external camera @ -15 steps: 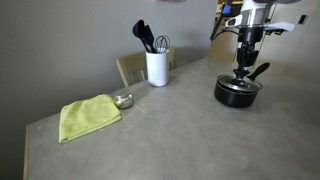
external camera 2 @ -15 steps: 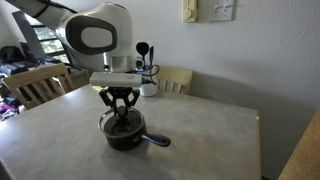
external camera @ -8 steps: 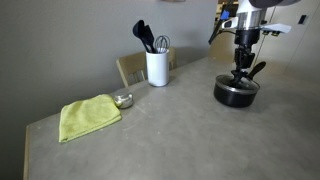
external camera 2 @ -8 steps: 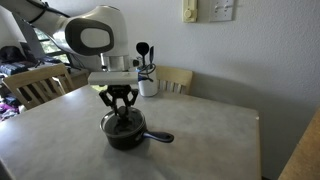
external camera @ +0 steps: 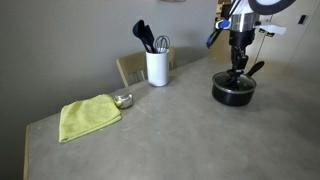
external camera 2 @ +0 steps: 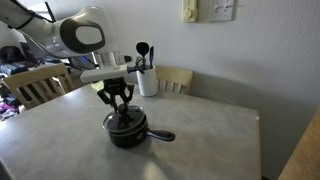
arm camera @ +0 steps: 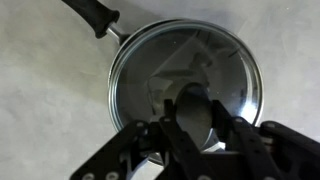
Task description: Pick the glass lid and put it on the pot
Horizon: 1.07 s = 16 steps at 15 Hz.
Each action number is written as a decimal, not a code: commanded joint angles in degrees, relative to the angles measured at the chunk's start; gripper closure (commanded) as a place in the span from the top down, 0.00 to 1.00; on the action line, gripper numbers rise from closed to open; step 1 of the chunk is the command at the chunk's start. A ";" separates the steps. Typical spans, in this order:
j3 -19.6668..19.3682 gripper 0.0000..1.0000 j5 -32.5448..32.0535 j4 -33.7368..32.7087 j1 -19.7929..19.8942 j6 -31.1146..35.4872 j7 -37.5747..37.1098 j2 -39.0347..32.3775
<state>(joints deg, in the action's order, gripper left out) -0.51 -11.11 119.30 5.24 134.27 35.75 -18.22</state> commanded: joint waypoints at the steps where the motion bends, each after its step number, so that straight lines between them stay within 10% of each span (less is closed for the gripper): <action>1: -0.07 0.14 -0.98 2.57 0.10 3.14 -1.47 0.62; 12: 0.22 0.14 1.07 2.65 2.34 3.43 1.39 1.94; 13: 0.04 0.39 0.24 0.37 1.45 1.76 -0.46 0.14; 16: 0.03 0.39 0.32 0.37 1.54 1.76 -0.19 0.14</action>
<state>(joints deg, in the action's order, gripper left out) -0.57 -10.77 119.77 6.70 136.19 35.57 -18.08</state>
